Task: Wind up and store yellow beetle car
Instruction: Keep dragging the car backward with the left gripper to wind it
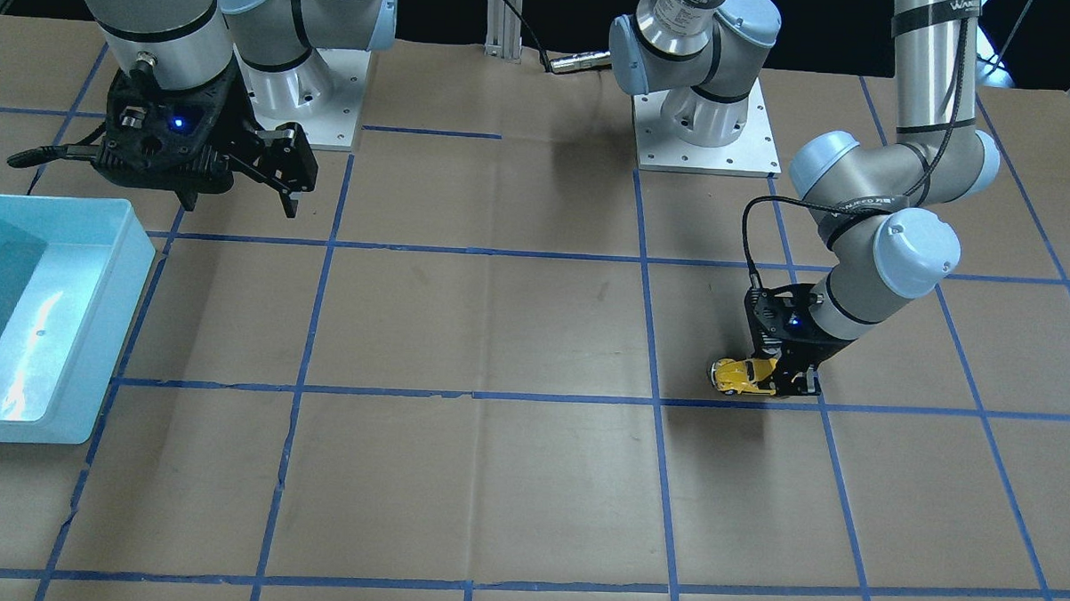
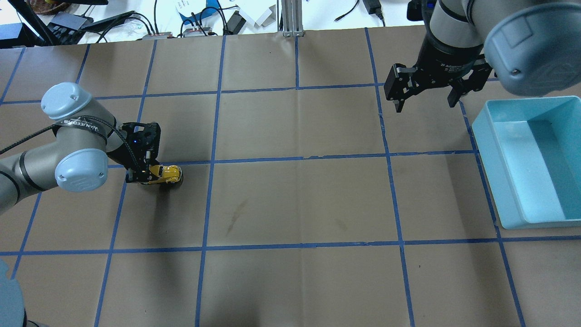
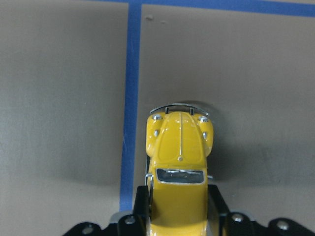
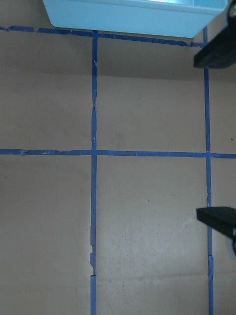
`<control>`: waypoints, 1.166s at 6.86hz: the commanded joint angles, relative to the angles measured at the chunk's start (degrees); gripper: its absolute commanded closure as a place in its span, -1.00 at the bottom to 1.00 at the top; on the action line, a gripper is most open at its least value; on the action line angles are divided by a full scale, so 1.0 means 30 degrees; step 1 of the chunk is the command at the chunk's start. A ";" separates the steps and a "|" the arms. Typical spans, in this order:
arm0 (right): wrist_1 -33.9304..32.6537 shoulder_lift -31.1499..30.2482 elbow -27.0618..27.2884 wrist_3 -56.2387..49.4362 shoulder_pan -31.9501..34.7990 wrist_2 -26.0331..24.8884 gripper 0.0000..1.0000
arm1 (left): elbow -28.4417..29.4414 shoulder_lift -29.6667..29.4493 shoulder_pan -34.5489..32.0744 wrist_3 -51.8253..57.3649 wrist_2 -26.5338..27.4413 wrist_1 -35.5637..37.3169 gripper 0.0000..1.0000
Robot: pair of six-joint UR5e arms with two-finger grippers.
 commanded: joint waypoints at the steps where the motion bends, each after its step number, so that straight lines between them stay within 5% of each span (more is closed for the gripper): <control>1: 0.0060 0.0001 0.0016 0.0001 -0.0023 0.0001 -1.00 | -0.0001 0.0000 0.0017 0.0036 0.0034 -0.0008 0.56; 8: 0.0031 0.0001 0.0075 0.0060 0.0006 0.0030 -1.00 | 0.0087 -0.0206 0.1101 0.0445 -0.0025 -0.0009 0.56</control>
